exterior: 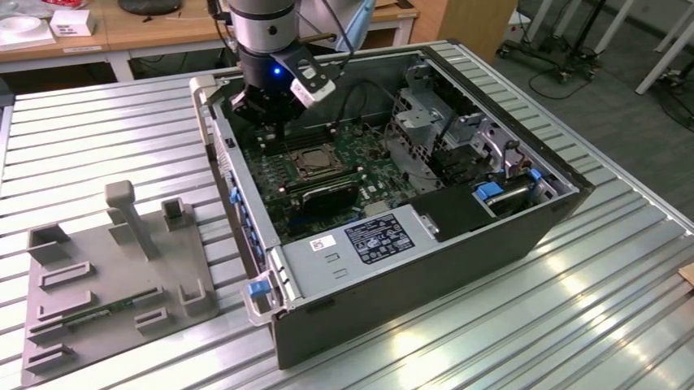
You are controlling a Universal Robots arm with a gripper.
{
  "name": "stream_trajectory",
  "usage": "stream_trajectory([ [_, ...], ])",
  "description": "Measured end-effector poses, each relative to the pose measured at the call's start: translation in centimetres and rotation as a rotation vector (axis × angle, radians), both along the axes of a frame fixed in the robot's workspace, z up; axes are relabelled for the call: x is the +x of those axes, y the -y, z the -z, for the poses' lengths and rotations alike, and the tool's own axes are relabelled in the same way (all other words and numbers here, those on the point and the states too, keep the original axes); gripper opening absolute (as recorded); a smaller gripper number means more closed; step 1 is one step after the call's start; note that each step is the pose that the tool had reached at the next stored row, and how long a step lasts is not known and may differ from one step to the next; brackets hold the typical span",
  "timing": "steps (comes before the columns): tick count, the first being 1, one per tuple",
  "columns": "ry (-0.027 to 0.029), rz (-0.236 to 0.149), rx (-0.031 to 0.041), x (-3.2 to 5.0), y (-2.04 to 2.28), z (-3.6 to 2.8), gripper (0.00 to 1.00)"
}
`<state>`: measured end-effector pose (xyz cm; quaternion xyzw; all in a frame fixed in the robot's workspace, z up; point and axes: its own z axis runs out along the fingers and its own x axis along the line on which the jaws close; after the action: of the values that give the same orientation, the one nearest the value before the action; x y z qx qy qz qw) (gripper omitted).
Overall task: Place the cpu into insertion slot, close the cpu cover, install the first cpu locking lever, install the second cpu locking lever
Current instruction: 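Install the first cpu locking lever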
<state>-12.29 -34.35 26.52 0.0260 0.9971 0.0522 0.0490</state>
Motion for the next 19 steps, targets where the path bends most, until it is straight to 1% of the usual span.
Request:
stream_trajectory([
  [3,0.0001,0.000,0.0000,-0.01,0.00,0.00,0.11],
  [4,0.0002,0.000,0.0024,-0.02,0.01,-0.01,0.11],
  [5,0.0001,0.000,0.0092,-0.02,0.01,0.00,0.11],
  [9,0.0001,0.000,0.0461,-0.03,0.02,0.00,0.11],
  [10,0.0001,0.000,0.0531,-0.03,0.02,0.00,0.11],
  [11,0.0000,0.000,0.0570,-0.04,0.02,0.00,0.11],
  [15,0.0002,0.000,0.0607,-0.17,0.02,0.04,0.11],
  [19,0.0003,0.000,0.0690,-0.40,0.02,0.15,0.11],
])
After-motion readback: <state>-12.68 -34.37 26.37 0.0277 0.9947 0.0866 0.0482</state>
